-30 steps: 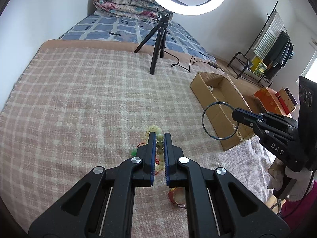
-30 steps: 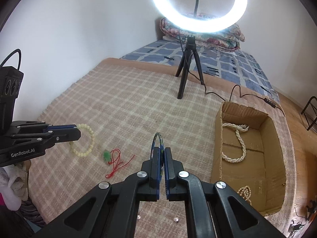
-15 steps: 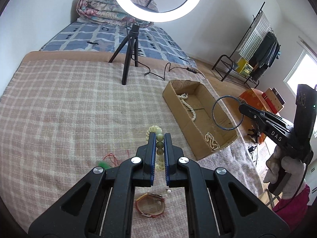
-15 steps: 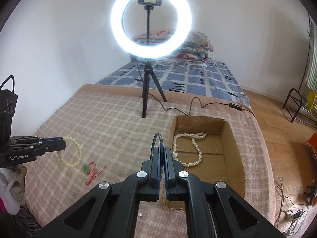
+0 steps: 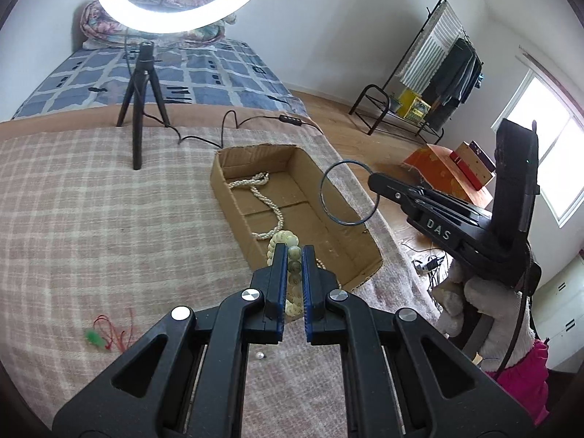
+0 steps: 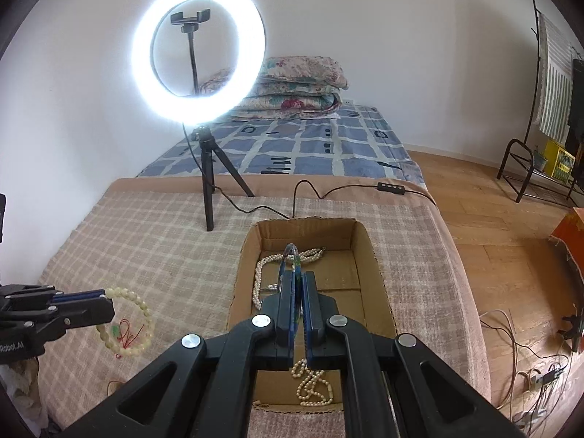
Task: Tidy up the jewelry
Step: 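Carry the bracelet with the left gripper and the bangle with the right gripper into the box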
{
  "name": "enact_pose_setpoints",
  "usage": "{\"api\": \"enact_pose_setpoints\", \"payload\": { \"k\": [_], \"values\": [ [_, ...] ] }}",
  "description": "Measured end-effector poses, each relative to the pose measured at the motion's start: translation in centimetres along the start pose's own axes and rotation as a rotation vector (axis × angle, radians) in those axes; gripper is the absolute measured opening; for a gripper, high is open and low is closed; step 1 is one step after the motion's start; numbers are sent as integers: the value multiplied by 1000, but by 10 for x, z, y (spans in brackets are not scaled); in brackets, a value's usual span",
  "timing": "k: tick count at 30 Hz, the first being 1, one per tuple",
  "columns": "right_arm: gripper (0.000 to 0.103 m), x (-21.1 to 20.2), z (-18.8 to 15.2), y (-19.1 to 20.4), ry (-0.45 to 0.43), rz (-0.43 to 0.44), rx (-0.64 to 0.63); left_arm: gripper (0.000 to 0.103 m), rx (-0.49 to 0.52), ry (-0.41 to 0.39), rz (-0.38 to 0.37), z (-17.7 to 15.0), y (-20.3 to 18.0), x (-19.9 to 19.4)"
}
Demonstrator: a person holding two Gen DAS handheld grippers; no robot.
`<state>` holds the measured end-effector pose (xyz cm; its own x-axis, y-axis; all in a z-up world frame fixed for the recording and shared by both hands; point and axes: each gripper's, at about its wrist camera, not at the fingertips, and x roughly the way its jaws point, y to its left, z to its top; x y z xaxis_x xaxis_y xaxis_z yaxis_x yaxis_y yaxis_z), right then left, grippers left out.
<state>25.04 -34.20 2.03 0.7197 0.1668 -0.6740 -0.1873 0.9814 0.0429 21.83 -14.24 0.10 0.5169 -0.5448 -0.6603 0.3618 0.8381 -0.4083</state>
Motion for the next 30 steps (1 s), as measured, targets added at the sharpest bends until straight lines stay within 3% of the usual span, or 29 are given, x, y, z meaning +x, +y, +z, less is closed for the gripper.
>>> {"api": "enact_pose_setpoints", "payload": {
  "k": [10,22,24,26,27,29,30],
  "values": [
    [1,35,2,-40,43,-6,81,5,32,73,-23,4,-23,54],
    [2,66,-5,-45,98,-26,86,5,15,150,-54,-5,-23,89],
    [14,65,-5,-46,94,-30,90,5,13,150,-50,-5,-23,89],
    [48,62,-4,-46,77,-51,97,8,23,152,-38,-4,-24,89],
    [56,61,-3,-47,72,-58,102,14,25,151,-31,-4,-24,89],
    [78,57,-1,-46,56,-64,106,46,21,143,-28,-4,-22,86],
    [81,55,0,-45,48,-72,104,51,22,137,-22,-4,-22,85]
  ]
}}
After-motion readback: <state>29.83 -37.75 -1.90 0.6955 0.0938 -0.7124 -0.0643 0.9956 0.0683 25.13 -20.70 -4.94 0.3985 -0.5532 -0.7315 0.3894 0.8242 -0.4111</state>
